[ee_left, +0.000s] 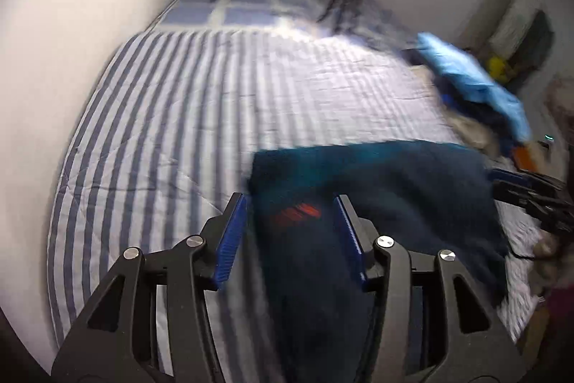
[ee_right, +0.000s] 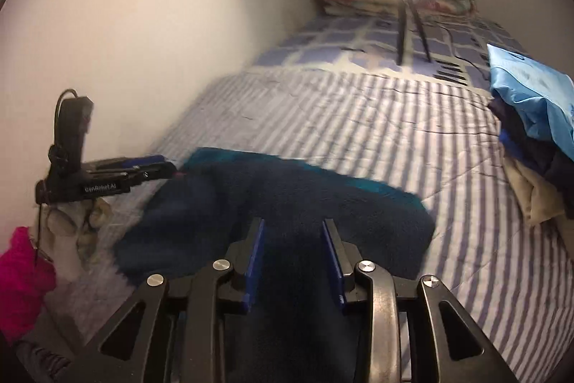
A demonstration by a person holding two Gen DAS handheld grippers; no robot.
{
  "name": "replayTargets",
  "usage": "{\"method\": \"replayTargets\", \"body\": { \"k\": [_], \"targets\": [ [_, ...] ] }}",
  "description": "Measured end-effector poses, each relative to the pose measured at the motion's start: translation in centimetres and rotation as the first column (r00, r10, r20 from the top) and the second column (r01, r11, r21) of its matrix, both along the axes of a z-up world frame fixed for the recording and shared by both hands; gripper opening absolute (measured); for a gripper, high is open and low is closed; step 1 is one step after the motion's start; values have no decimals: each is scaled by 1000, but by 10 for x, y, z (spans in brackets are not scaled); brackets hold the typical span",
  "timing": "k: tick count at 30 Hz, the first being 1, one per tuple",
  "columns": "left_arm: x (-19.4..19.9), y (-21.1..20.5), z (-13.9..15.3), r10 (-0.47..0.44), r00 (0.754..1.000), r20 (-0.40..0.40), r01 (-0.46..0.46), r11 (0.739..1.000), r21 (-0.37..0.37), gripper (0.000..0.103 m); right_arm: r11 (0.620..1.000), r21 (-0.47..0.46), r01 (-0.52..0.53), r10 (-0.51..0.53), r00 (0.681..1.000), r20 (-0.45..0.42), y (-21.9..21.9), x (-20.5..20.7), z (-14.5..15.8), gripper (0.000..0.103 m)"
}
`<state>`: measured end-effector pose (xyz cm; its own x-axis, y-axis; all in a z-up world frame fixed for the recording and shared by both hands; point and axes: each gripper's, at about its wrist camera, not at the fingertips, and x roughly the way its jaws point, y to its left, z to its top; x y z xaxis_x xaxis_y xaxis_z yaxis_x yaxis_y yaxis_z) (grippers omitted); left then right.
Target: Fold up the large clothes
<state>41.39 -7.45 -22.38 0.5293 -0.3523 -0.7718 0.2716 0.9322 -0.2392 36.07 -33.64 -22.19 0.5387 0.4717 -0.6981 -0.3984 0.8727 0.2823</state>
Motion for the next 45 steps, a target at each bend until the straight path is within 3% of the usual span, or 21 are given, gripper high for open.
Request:
{"method": "replayTargets", "body": {
  "k": [4, 8, 10, 14, 18, 21, 24, 26, 27, 29, 33, 35, 37, 40, 45],
  "targets": [
    [-44, -14, 7, -94, 995, 13, 95, 996, -5, 50, 995, -35, -93, 94, 996, 9, 20, -36, -3, 31],
    [-67, -21, -22, -125, 990, -62, 126, 992, 17, 45, 986, -82, -148, 146, 989, -32, 31, -56, -26, 29],
    [-73, -21, -46, -120, 989, -89, 124, 991, 46, 46, 987, -84, -136, 130, 989, -68, 25, -57, -43, 27],
    [-80, -30, -52, -120, 991, -55, 125, 986, 107, 49, 993, -84, -83, 72, 990, -118, 9, -56, -73, 24],
    [-80, -26, -37, -88, 993, -73, 93, 993, 69, 49, 991, -112, -75, 66, 994, -88, 12, -63, -48, 24],
    [-90, -13, -21, -63, 996, -58, 63, 998, -8, 49, 996, -64, -67, 65, 997, -40, 4, -76, -25, 26],
    [-92, 1, -11, -30, 998, -51, 25, 995, -94, 49, 996, -84, -36, 38, 999, 15, -2, -83, -7, 29],
    [-88, 14, -7, 5, 998, -66, -15, 988, -152, 50, 990, -143, 0, 6, 999, 42, 0, -86, -1, 36],
    [-85, 19, -6, 16, 997, -78, -30, 984, -173, 56, 984, -175, 22, -13, 998, 56, 2, -87, 0, 41],
    [-76, 27, -5, 35, 993, -116, -58, 976, -208, 70, 972, -226, 63, -41, 994, 100, 2, -90, 3, 59],
    [-59, 42, -10, 52, 984, -171, -101, 953, -287, 72, 959, -266, 97, -55, 985, 162, -3, -93, 8, 83],
    [-52, 47, -15, 49, 979, -197, -111, 943, -313, 72, 970, -229, 83, -42, 983, 179, -11, -93, 9, 103],
    [-44, 54, -24, 43, 970, -238, -131, 920, -368, 72, 981, -174, 82, -52, 984, 168, -22, -90, 10, 103],
    [-31, 61, -36, 50, 958, -283, -170, 892, -420, 73, 991, -38, 130, -127, 988, 84, -54, -71, -6, 103],
    [-11, 68, -57, 34, 937, -346, -206, 856, -474, 73, 966, 176, 190, -173, 979, -104, -100, -42, -41, 103]
  ]
}}
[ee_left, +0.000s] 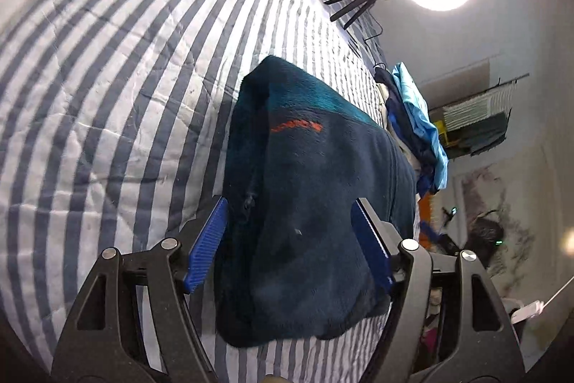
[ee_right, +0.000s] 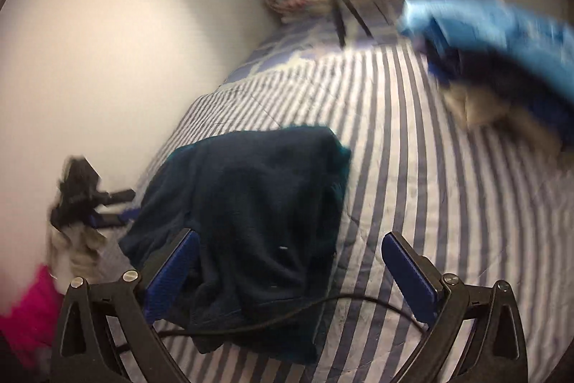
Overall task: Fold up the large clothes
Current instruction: 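Lift the folded jacket off the mattress with both grippers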
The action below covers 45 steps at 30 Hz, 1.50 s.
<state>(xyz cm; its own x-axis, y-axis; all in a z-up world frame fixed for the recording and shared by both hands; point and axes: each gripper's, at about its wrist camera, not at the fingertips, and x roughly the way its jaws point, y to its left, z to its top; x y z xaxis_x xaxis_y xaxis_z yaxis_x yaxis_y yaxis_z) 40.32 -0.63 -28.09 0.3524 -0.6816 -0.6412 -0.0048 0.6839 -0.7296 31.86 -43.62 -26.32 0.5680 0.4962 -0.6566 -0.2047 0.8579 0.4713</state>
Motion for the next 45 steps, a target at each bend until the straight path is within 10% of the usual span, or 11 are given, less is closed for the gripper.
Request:
{"method": "replayTargets", "body": {
  "k": [19, 24, 31, 45],
  "targets": [
    [31, -8, -36, -34, 999, -41, 30, 995, -99, 72, 924, 370, -93, 154, 978, -139, 7, 67, -79, 101],
    [34, -21, -31, -47, 998, -34, 46, 998, -33, 47, 934, 328, -141, 207, 962, -176, 38, 84, -80, 87],
    [24, -43, -2, -40, 998, 56, 33, 993, 117, 33, 957, 259, -131, 175, 973, -153, 46, 79, -56, 40],
    [-64, -57, 103, -110, 950, 291, 28, 962, 273, 28, 994, 12, -106, 106, 994, 7, 86, -8, 57, 28]
  ]
}}
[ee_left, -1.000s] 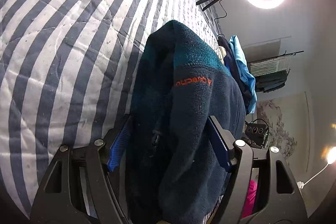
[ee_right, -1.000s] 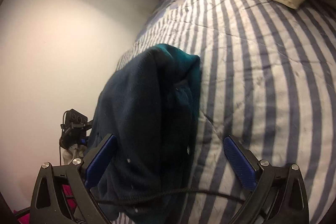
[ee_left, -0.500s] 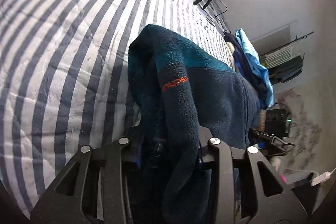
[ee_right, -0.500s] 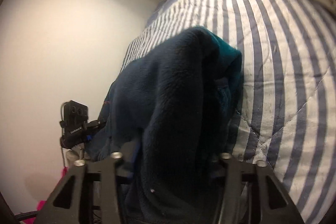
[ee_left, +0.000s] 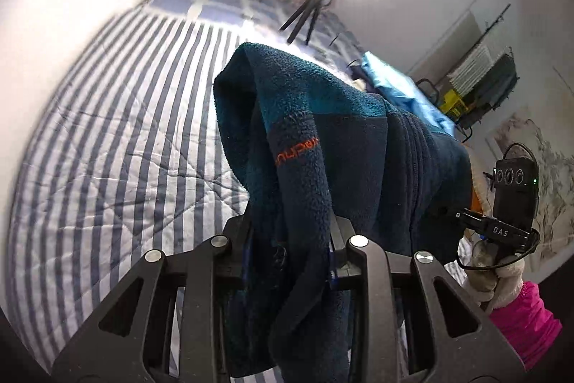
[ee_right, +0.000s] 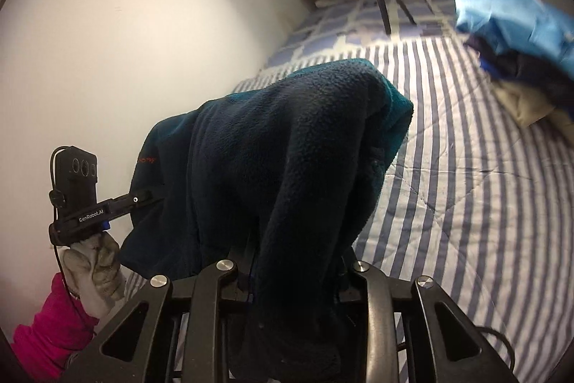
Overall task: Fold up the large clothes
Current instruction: 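Lift the folded jacket off the mattress with both grippers, then carry the folded jacket with both grippers toward the clothes stack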
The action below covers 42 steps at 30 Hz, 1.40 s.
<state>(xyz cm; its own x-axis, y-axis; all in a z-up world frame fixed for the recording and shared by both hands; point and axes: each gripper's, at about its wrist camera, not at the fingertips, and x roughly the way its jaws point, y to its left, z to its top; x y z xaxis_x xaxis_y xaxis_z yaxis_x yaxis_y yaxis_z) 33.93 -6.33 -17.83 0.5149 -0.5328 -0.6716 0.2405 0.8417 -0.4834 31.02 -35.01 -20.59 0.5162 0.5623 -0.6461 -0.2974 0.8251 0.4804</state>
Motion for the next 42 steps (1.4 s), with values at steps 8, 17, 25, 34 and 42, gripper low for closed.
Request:
{"method": "replayTargets", "body": {
  "k": [8, 17, 25, 34, 42],
  "targets": [
    [-69, 10, 71, -41, 982, 183, 40, 999, 9, 28, 998, -58, 39, -30, 988, 149, 4, -81, 76, 28],
    [-126, -15, 136, -151, 915, 375, 135, 989, 69, 28, 985, -84, 153, -127, 957, 260, -4, -163, 132, 28],
    [-156, -26, 158, -201, 873, 445, 188, 979, 74, 28, 968, -130, 216, -165, 933, 321, -2, -212, 162, 27],
    [-148, -34, 135, -241, 907, 346, 243, 969, 38, 28, 954, -164, 249, -199, 941, 275, -8, -225, 147, 27],
    [-134, -56, 105, -266, 931, 249, 263, 964, 45, 28, 954, -164, 251, -214, 953, 213, -22, -231, 128, 27]
  ]
}}
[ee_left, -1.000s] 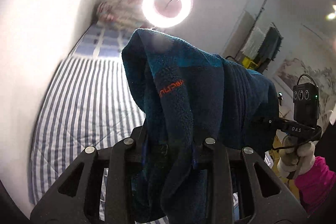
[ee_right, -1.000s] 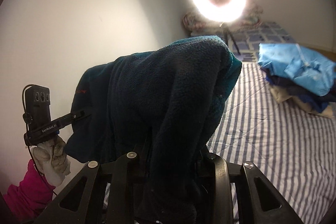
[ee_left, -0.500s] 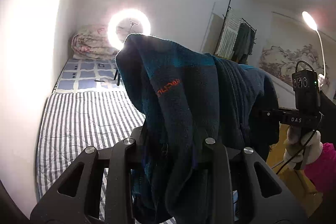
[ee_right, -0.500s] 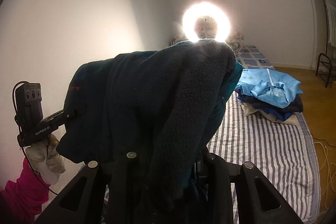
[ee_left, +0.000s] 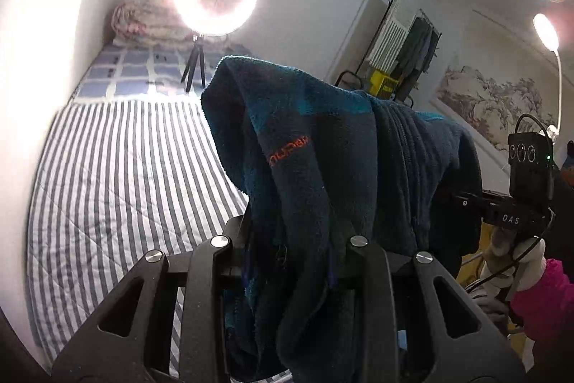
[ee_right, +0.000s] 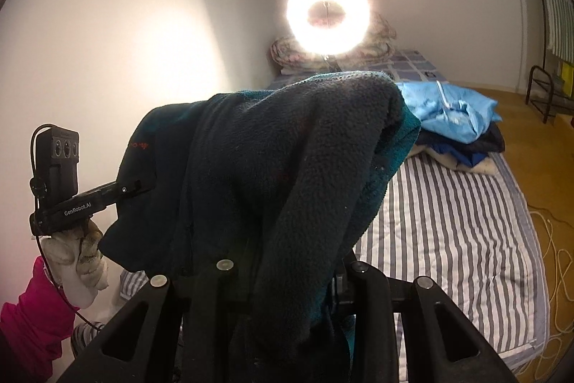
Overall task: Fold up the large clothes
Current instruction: 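Carry the folded jacket with both grippers toward the clothes stack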
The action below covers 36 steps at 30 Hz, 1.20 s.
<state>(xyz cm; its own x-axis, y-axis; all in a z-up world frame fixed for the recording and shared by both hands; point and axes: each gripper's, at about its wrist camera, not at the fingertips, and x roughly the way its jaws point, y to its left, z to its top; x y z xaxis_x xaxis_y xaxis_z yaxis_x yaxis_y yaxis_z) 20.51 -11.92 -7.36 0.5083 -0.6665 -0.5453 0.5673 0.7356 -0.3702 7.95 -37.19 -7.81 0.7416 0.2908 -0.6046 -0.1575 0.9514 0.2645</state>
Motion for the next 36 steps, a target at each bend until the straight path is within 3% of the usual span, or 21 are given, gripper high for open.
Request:
{"method": "replayTargets", "body": {
  "k": [7, 13, 19, 26, 32, 36],
  "targets": [
    [17, -37, -17, -19, 998, -55, 22, 998, 52, 28, 1000, 26, -5, 6, 999, -38, -31, 15, -21, 27],
    [68, -101, -14, -49, 996, -75, 54, 996, 70, 28, 999, 36, 27, -26, 999, -34, -89, 55, -22, 27],
    [149, -188, 8, -78, 996, -41, 79, 996, 46, 28, 997, 2, 77, -77, 997, 9, -158, 117, 3, 27],
    [249, -276, 26, -76, 997, 0, 76, 997, -14, 28, 986, -77, 148, -142, 987, 71, -240, 217, 42, 27],
    [332, -331, 9, -56, 998, -25, 55, 998, -43, 28, 977, -118, 180, -171, 982, 84, -282, 290, 38, 27],
    [377, -359, -22, -38, 997, -67, 34, 998, -55, 28, 977, -123, 172, -164, 984, 72, -302, 330, 20, 27]
  ]
}}
